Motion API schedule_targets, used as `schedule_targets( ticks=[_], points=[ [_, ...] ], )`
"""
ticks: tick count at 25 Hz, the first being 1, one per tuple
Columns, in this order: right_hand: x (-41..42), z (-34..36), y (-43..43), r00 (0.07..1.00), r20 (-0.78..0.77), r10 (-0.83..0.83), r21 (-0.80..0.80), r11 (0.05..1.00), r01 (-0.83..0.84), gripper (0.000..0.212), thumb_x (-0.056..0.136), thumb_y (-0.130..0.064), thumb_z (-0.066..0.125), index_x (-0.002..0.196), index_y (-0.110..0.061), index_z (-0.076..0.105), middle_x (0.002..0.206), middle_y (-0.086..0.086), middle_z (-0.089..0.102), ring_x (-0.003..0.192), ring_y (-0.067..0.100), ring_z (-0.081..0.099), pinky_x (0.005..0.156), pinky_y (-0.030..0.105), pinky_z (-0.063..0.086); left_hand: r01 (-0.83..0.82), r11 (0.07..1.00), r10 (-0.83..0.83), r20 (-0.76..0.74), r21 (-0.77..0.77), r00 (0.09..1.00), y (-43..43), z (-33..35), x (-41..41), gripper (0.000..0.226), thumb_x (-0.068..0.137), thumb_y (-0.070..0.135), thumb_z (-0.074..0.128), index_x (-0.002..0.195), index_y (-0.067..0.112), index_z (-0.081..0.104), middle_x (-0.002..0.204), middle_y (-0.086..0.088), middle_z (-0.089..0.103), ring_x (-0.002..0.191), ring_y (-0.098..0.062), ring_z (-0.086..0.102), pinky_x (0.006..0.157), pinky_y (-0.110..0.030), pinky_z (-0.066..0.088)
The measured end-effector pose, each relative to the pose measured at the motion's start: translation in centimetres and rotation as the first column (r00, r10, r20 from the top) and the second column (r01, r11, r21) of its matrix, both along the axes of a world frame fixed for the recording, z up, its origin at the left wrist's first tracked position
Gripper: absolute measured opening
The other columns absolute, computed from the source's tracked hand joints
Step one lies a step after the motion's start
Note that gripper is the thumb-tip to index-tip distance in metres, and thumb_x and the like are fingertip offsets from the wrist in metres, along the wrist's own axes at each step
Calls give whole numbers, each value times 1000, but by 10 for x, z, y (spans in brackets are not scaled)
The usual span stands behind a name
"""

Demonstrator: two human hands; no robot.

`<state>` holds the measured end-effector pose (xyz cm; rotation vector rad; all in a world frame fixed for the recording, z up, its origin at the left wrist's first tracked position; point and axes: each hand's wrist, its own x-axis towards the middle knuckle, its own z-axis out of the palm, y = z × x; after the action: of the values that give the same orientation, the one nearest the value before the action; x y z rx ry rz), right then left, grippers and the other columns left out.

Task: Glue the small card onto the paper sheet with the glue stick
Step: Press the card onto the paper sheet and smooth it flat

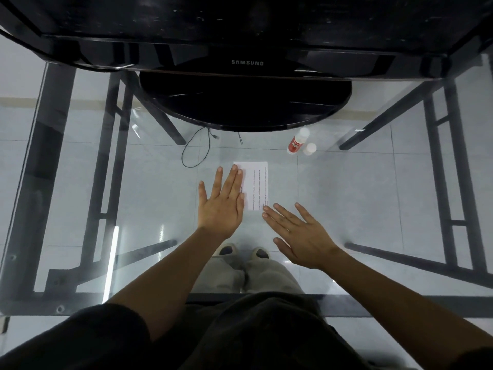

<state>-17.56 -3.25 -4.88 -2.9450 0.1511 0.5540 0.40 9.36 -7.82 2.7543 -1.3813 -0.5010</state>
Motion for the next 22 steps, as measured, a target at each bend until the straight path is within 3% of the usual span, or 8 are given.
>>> schedule_targets(
  ticks=[3, 6, 9, 13, 22],
  points=[
    [1, -3, 1, 1000, -18, -14, 42, 999, 14, 60, 95, -47, 5, 145, -19, 22, 153, 2, 24, 141, 20, 18, 110, 51, 4, 80, 997, -80, 40, 5, 996, 0, -1, 4, 56, 93, 44, -2, 134, 27, -35, 150, 6, -24, 132, -16, -34, 106, -43, -19],
    [0, -9, 0, 999, -36, -23, 85, 996, 26, 58, 95, -49, 13, 147, -24, 3, 156, -3, 1, 139, 15, -13, 107, 43, -21, 375, 927, -375, 12, -22, 927, -1, -1, 18, 53, 94, 45, -3, 136, 31, -32, 155, 5, -13, 136, -16, -28, 109, -40, -14],
    [-1, -10, 1, 999, -31, -36, 94, 995, 39, 59, 95, -49, 16, 147, -24, 6, 156, -2, 3, 138, 14, -13, 108, 42, -20, 603, 797, -603, 14, -40, 798, 1, -1, 36, 51, 95, 47, -2, 140, 37, -23, 150, 11, -19, 138, -17, -24, 109, -40, -15],
    [-2, -14, 2, 999, -17, -33, 92, 995, 35, 59, 95, -48, 18, 147, -22, 6, 157, -1, 6, 138, 14, -13, 108, 41, -19, 748, 664, -747, 47, -14, 663, -2, 1, 47, 50, 95, 48, -1, 140, 37, -21, 150, 9, -14, 139, -22, -16, 108, -43, -15],
    [-2, -16, 2, 999, 11, -53, 149, 987, 51, 58, 95, -46, 22, 147, -22, 10, 156, 0, 10, 137, 13, -12, 109, 42, -15, 776, 630, -777, -25, -17, 630, -16, 8, 50, 51, 93, 49, 2, 140, 33, -8, 149, 11, -8, 137, -15, -21, 109, -36, -20]
  ],
)
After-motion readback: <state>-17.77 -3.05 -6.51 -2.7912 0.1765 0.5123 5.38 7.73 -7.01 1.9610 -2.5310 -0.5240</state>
